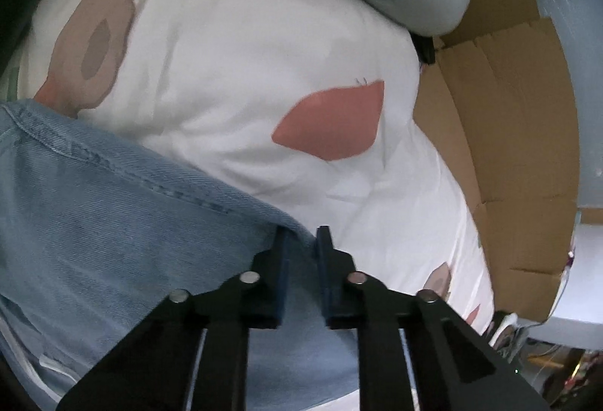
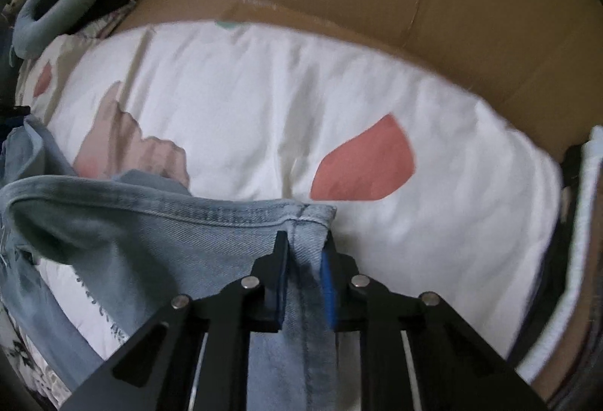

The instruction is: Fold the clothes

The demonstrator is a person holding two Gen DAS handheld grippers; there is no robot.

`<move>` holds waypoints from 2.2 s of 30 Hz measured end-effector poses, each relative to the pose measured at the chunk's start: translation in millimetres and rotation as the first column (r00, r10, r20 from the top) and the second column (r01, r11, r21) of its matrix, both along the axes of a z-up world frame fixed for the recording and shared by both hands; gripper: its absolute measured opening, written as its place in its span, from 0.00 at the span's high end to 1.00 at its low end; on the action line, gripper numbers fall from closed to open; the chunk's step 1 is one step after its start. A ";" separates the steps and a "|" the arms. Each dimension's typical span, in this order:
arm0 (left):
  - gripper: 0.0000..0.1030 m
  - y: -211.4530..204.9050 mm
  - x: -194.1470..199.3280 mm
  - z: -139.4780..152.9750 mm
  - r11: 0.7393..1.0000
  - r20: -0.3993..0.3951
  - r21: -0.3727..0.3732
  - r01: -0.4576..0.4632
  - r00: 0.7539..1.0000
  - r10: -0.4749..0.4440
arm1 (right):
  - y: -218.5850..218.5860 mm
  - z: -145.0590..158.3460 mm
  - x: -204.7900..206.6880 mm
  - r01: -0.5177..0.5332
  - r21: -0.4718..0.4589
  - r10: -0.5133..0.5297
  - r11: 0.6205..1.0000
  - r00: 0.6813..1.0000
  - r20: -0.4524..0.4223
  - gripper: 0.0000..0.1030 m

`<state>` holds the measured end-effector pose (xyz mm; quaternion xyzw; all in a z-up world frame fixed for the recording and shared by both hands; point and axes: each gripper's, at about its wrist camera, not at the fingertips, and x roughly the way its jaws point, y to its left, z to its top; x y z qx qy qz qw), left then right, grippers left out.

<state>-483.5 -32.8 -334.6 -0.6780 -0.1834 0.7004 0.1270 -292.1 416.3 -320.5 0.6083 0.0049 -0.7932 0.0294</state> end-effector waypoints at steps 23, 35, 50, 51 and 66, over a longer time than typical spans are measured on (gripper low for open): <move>0.95 -18.2 -15.6 33.9 1.000 -0.143 -0.004 0.008 0.990 -0.009 | 81.4 68.5 -55.2 0.227 0.111 -0.211 0.968 0.968 -0.137 0.89; 0.95 -16.4 5.3 -25.1 0.974 0.019 -0.183 0.131 0.991 -0.129 | 86.5 64.1 -97.5 0.253 0.180 -0.226 0.951 0.962 -0.156 0.89; 0.96 6.4 -4.5 -45.2 0.955 0.010 -0.270 0.122 0.992 -0.124 | 91.1 64.5 -110.1 0.279 0.148 -0.257 0.949 0.954 -0.153 0.54; 0.95 6.6 -4.2 -45.1 0.955 0.008 -0.267 0.130 0.991 -0.132 | 91.5 68.2 -107.6 0.279 0.138 -0.257 0.950 0.953 -0.160 0.54; 0.95 12.1 21.5 -20.1 0.936 0.009 -0.254 0.244 0.968 -0.249 | 92.6 52.8 -17.6 0.264 0.006 -0.263 0.965 0.963 -0.060 0.54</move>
